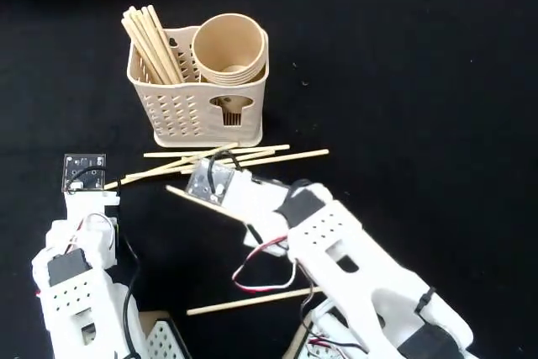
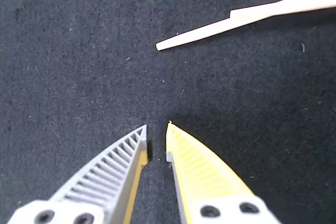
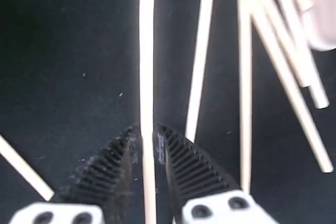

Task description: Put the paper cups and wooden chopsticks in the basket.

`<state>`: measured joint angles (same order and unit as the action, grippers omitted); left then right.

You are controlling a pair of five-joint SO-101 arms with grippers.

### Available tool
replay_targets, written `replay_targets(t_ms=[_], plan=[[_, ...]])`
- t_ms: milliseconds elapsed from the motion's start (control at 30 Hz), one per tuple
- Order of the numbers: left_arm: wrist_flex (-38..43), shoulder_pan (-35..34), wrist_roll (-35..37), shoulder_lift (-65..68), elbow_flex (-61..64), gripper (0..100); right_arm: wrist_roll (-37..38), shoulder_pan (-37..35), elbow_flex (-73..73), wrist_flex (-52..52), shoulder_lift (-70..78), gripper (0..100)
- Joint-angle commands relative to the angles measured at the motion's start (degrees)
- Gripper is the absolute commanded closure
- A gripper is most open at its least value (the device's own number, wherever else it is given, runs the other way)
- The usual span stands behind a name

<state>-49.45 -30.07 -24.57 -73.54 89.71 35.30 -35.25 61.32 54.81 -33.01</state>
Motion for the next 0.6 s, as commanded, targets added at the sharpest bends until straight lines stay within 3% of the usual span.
replay_targets(t_ms=[0, 167, 333, 567], plan=[[1.1, 0.3, 0.0, 0.2, -0.1, 92, 0.4, 0.7, 0.8, -0.2, -1.7, 93.5], [1.1, 0.3, 0.0, 0.2, -0.1, 92, 2.1, 0.7, 0.7, 2.9, -1.7, 79.4], [1.1, 0.3, 0.0, 0.2, -0.1, 92, 6.2, 0.0, 0.3, 8.4, -2.2, 80.8], [1.1, 0.3, 0.0, 0.2, -0.1, 92, 9.8, -6.9, 4.5, 14.5, -5.8, 78.5]])
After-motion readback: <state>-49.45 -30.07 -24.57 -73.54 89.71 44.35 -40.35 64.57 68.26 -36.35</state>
